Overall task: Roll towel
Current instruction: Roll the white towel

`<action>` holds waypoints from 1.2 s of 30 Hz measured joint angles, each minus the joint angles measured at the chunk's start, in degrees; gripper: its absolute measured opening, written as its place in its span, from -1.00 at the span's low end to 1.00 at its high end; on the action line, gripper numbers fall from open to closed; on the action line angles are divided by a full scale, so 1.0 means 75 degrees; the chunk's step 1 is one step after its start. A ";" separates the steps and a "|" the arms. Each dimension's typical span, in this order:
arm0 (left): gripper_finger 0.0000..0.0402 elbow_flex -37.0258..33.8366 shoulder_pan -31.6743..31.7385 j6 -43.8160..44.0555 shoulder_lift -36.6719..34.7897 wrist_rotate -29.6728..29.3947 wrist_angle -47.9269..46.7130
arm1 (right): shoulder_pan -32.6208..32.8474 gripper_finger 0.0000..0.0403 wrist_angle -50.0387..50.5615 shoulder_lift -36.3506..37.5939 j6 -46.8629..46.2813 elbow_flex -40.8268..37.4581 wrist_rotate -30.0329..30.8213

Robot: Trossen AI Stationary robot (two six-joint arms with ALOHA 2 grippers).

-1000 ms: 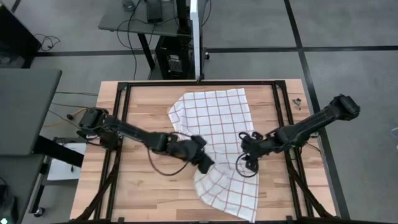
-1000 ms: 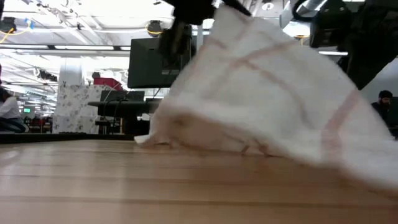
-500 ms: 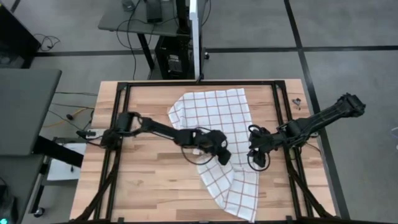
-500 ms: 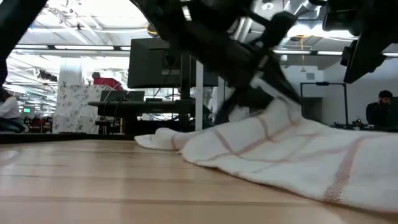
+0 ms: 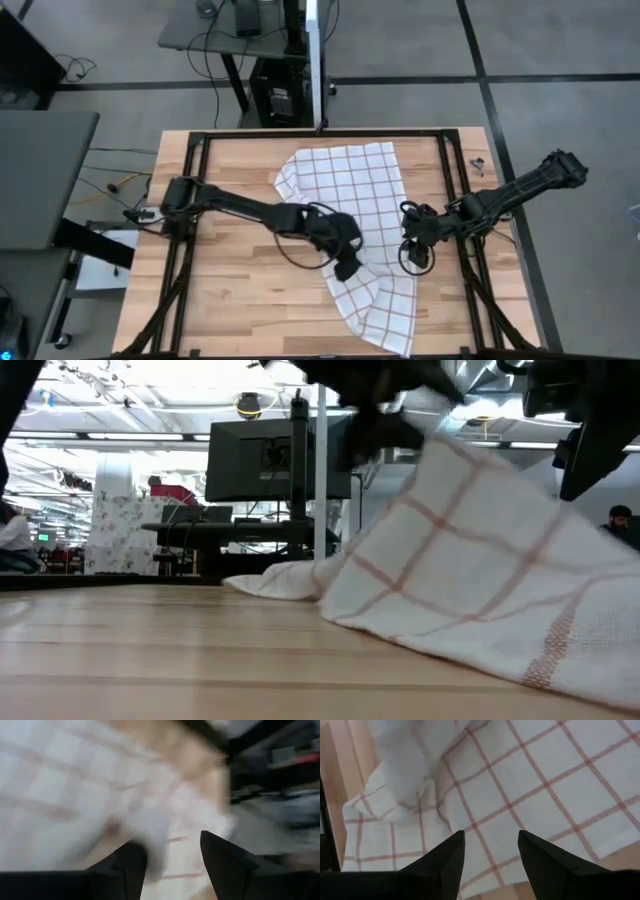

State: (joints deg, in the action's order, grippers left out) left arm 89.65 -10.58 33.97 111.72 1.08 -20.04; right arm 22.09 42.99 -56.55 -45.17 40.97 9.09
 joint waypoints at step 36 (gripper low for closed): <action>-0.10 -0.3956 -0.0535 0.4218 0.0081 -0.0921 0.3797 | 0.0006 -0.11 0.0030 -0.0003 0.0225 0.0000 0.0155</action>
State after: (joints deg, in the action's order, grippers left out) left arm 59.97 -14.59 65.60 112.33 -5.83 8.44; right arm 22.13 43.22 -56.58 -43.48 40.97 10.25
